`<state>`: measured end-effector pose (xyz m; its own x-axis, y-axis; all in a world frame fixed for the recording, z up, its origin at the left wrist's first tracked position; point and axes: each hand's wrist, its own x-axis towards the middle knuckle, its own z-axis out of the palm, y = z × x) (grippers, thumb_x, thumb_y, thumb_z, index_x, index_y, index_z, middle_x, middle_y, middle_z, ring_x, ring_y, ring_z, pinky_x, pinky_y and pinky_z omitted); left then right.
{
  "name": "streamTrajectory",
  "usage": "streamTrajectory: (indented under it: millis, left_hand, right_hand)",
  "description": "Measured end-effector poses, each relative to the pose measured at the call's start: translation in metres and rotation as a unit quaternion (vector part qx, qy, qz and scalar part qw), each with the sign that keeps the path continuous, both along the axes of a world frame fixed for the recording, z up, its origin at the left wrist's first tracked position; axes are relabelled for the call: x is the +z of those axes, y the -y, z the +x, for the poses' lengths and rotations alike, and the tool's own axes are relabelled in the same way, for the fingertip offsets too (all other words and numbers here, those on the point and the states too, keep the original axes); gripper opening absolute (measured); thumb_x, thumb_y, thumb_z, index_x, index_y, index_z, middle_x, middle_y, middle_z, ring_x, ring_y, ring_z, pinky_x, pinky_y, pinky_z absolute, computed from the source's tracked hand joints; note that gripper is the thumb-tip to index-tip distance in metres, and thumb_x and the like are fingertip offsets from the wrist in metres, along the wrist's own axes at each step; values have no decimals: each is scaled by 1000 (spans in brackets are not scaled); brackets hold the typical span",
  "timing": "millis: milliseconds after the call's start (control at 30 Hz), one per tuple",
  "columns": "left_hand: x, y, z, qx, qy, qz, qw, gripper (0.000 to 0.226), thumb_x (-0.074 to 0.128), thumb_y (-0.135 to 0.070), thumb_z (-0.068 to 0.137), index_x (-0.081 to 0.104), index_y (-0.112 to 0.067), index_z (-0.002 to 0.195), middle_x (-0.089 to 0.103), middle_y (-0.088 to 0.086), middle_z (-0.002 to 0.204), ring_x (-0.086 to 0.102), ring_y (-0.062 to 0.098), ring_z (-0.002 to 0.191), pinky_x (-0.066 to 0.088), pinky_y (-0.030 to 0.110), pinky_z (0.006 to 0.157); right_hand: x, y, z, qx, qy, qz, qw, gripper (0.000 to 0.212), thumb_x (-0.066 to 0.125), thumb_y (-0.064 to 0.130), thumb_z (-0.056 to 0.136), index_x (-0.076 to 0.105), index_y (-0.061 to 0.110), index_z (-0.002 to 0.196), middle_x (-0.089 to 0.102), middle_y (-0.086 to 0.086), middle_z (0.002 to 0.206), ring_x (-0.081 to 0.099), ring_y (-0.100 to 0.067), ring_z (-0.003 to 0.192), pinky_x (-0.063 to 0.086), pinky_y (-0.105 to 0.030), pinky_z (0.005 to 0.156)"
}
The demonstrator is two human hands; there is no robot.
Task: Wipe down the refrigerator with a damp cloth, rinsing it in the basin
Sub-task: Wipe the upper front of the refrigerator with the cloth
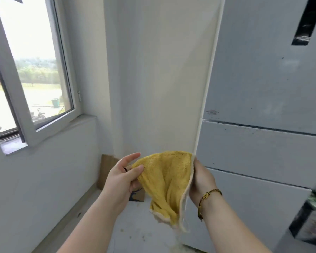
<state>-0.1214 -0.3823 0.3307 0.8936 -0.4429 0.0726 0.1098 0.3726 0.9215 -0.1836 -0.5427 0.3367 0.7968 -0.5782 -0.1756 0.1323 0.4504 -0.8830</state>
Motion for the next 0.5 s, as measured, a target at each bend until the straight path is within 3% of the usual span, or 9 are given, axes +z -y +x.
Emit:
streamTrajectory:
  millis: [100, 167, 200, 300, 367, 500]
  left_hand:
    - [8, 44, -21, -21, 12, -7, 1000, 24, 50, 6, 85, 58, -12, 98, 68, 5, 65, 65, 13, 55, 56, 24, 52]
    - [16, 73, -34, -37, 28, 7, 999, 24, 51, 7, 85, 59, -14, 95, 66, 5, 69, 63, 15, 58, 55, 26, 55]
    - [19, 86, -39, -45, 35, 13, 998, 24, 51, 7, 85, 59, -14, 94, 64, 6, 71, 62, 14, 59, 55, 24, 55]
    - [31, 117, -42, -64, 72, 34, 995, 26, 52, 7, 85, 60, -17, 91, 62, 5, 69, 60, 13, 59, 53, 19, 55]
    - [39, 132, -36, -61, 123, 61, 989, 27, 54, 7, 84, 61, -19, 90, 58, 5, 66, 57, 14, 61, 53, 18, 56]
    - [52, 172, -25, -55, 176, 64, 981, 28, 57, 7, 82, 62, -20, 84, 61, -4, 61, 56, 11, 63, 50, 22, 65]
  right_hand:
    - [3, 37, -35, 52, 65, 47, 995, 47, 36, 44, 95, 63, 6, 93, 67, -11, 95, 61, -23, 94, 46, -40, 90]
    - [4, 54, -56, 108, 93, -22, 990, 53, 36, 52, 86, 61, 10, 107, 68, -8, 107, 62, -19, 101, 48, -35, 90]
    - [3, 62, -64, 117, 75, -79, 987, 43, 45, 45, 83, 59, 14, 110, 68, -5, 108, 63, -17, 99, 51, -31, 85]
    - [9, 94, -84, 41, -20, -261, 964, 12, 60, 9, 86, 59, 18, 93, 67, -1, 94, 63, -16, 88, 52, -22, 73]
    - [20, 118, -94, -5, -57, -327, 943, 15, 57, 4, 87, 62, 16, 80, 66, 0, 82, 62, -13, 77, 50, -19, 67]
    - [48, 156, -105, -39, -50, -359, 931, 22, 63, -1, 82, 66, 16, 69, 66, 4, 69, 62, -5, 62, 49, -13, 58]
